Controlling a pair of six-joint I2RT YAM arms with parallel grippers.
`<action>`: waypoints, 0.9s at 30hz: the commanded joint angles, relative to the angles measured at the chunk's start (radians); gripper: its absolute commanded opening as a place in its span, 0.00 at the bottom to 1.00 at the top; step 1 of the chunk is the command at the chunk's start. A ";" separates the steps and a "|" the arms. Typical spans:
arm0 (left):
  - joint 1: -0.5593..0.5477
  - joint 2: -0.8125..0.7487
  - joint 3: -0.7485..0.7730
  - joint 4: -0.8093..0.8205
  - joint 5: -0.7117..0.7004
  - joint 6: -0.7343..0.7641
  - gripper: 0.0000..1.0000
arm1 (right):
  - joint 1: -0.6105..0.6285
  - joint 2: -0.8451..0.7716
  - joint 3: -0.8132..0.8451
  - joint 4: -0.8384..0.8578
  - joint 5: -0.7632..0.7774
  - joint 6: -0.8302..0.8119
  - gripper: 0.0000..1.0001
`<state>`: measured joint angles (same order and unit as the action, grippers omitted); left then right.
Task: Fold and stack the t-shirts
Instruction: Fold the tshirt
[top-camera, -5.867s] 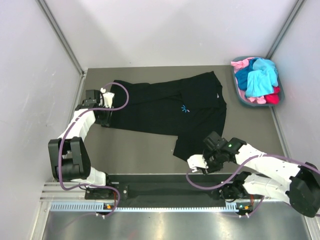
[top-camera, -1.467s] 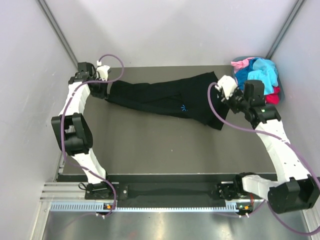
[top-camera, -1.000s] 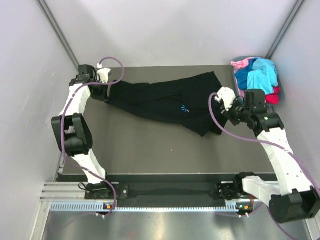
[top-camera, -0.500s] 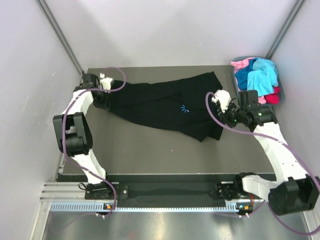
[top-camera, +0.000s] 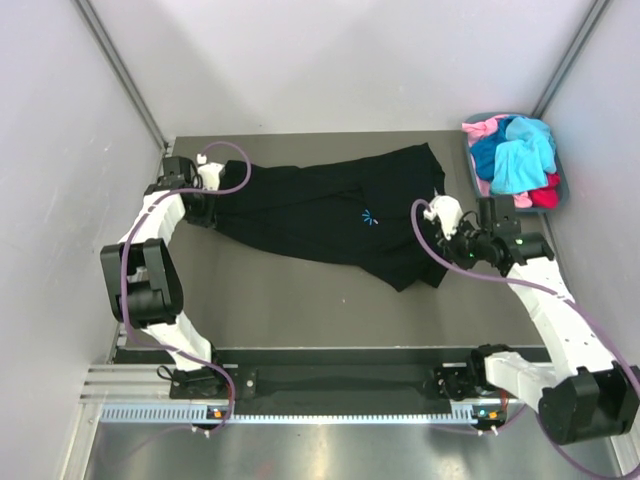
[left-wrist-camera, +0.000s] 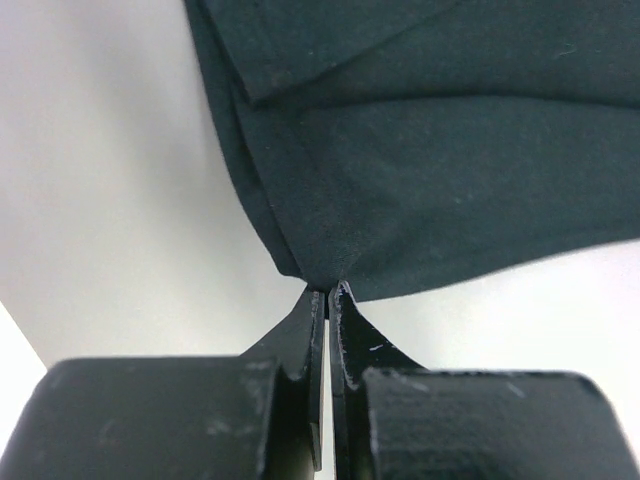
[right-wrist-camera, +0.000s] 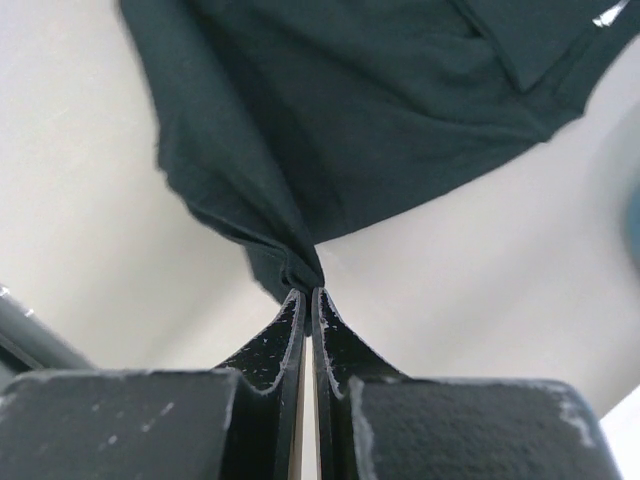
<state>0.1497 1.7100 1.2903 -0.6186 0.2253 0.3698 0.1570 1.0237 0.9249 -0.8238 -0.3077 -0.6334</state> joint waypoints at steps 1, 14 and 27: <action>0.007 -0.004 0.043 0.045 -0.026 0.014 0.00 | 0.004 0.064 0.063 0.119 0.068 0.040 0.00; 0.008 -0.015 0.064 -0.059 0.014 0.011 0.00 | 0.004 0.299 0.262 0.224 0.078 0.098 0.00; 0.007 -0.099 -0.060 -0.153 0.023 0.029 0.00 | 0.003 0.176 0.172 0.207 0.079 0.090 0.00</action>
<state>0.1516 1.6581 1.2587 -0.7425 0.2276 0.3813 0.1570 1.2358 1.1034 -0.6388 -0.2276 -0.5472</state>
